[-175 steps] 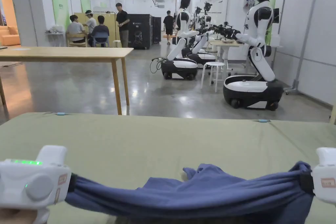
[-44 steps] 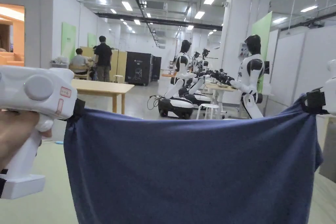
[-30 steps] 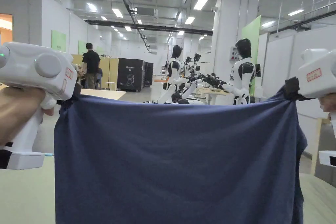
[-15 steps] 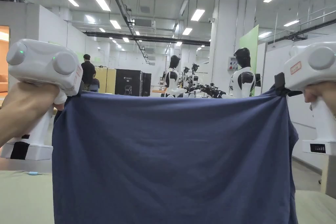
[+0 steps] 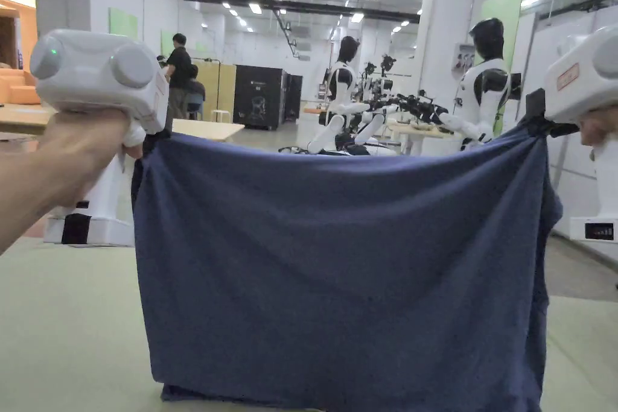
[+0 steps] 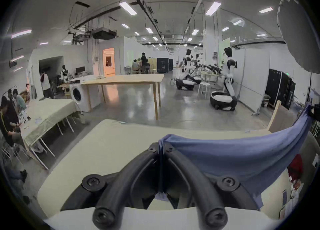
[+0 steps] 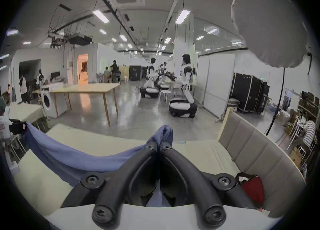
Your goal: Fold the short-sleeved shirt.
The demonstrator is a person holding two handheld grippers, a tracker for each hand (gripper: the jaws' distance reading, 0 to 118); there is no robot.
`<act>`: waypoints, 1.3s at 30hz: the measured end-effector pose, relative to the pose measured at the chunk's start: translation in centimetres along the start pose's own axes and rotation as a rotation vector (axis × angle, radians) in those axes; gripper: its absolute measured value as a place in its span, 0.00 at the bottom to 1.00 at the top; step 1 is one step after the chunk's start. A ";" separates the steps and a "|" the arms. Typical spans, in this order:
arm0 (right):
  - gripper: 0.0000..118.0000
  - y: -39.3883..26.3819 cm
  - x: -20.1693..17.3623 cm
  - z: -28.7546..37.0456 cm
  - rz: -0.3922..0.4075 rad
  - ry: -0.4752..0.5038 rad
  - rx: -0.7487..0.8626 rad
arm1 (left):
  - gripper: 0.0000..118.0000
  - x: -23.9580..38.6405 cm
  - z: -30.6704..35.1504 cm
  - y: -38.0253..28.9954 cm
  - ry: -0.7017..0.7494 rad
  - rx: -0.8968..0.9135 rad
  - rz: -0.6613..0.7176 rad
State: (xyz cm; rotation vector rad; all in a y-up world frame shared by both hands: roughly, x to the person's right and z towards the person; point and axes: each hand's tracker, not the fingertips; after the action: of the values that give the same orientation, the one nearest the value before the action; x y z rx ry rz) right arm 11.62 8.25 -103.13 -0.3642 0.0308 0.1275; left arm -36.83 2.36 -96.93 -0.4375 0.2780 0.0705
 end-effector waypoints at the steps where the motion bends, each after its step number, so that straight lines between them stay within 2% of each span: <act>1: 0.02 -1.2 -0.3 -0.8 0.022 0.002 -0.021 | 0.00 0.2 -1.0 -1.1 0.017 -0.031 -0.020; 5: 0.02 -6.3 -0.8 -2.7 0.017 0.004 -0.081 | 0.00 0.3 -3.6 -6.0 0.008 -0.091 -0.042; 9: 0.02 -12.3 -1.0 -0.7 -0.004 0.066 -0.132 | 0.00 0.0 -3.5 -12.0 -0.051 -0.167 -0.095; 13: 0.02 -19.5 -1.5 2.7 0.047 0.126 -0.200 | 0.00 -0.8 -1.9 -18.2 -0.103 -0.242 -0.104; 17: 0.02 -25.7 -0.7 7.5 0.002 0.133 -0.235 | 0.00 -2.4 2.2 -23.2 -0.115 -0.279 -0.113; 23: 0.02 -33.4 0.7 15.8 -0.020 0.151 -0.298 | 0.00 -5.5 11.1 -29.7 -0.139 -0.300 -0.126; 26: 0.02 -37.3 1.8 19.6 -0.066 0.173 -0.296 | 0.00 -6.9 15.5 -32.4 -0.163 -0.314 -0.119; 28: 0.02 -39.6 2.0 22.3 -0.053 0.166 -0.308 | 0.00 -7.6 18.2 -33.9 -0.154 -0.307 -0.141; 30: 0.02 -41.5 2.7 24.7 -0.065 0.163 -0.311 | 0.00 -8.6 20.7 -35.3 -0.162 -0.298 -0.143; 32: 0.02 -43.1 3.6 26.8 -0.137 0.171 -0.306 | 0.00 -9.4 22.6 -36.3 -0.170 -0.305 -0.149; 39: 0.02 -48.0 4.8 31.8 -0.144 0.166 -0.358 | 0.00 -10.7 27.3 -40.5 -0.217 -0.358 -0.151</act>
State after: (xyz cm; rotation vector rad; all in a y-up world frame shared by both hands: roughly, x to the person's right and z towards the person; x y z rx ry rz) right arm 22.87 -24.24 -56.70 -0.7324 0.1468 -0.0421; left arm -35.13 -22.71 -53.67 -0.7986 0.0158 0.0196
